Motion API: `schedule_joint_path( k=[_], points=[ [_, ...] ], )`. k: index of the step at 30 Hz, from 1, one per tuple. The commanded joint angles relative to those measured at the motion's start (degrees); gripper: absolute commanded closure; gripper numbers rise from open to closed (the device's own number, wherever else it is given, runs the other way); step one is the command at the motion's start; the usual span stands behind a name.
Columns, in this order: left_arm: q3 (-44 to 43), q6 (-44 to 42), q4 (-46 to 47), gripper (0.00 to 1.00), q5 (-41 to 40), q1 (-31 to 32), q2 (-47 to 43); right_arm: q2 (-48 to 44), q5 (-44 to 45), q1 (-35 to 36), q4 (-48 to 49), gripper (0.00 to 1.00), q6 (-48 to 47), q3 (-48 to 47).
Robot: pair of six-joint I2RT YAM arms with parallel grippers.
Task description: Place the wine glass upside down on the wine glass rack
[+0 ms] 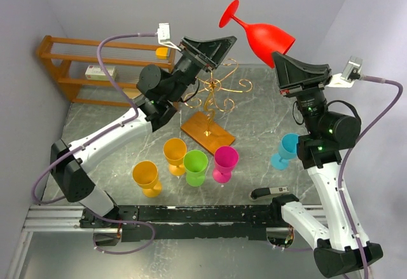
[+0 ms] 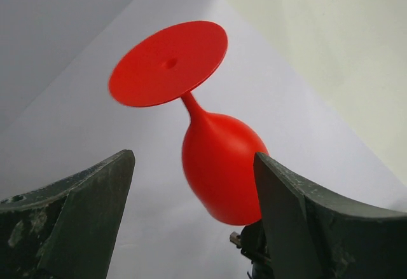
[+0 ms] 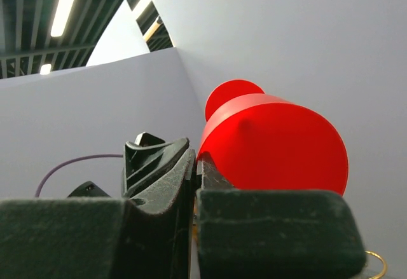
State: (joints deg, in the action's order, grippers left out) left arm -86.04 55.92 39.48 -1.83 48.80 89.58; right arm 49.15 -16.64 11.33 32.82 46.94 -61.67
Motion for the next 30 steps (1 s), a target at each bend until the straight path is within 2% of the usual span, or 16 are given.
schedule_joint_path(
  k=[1,6,10,13,17,21,30],
  points=[
    [-4.7,-2.3,4.8,0.14,-4.9,2.5,2.2,0.0,-2.8,0.1,3.7,1.00,1.8,0.9],
    [-5.9,-6.9,5.1,0.16,-12.8,5.4,3.2,0.4,-5.3,0.0,6.2,1.00,3.2,1.8],
    [-6.9,-5.7,5.7,0.19,-16.6,6.0,4.3,-0.2,-7.1,0.1,6.7,1.00,3.1,2.4],
    [-8.0,-3.1,3.9,0.35,-19.2,6.1,4.9,-1.0,-8.6,0.1,5.7,1.00,3.9,3.0],
    [-7.6,-2.0,5.3,0.46,-21.0,6.1,4.4,-2.1,-10.7,0.1,3.1,1.00,5.2,3.6],
    [-8.4,-1.6,5.2,0.54,-21.0,6.1,4.8,-4.2,-10.9,0.1,0.3,1.00,4.6,3.8],
    [-8.2,-0.6,6.0,0.56,-19.8,6.1,5.5,-4.7,-12.7,0.1,-0.8,1.00,5.5,4.0]
  ],
)
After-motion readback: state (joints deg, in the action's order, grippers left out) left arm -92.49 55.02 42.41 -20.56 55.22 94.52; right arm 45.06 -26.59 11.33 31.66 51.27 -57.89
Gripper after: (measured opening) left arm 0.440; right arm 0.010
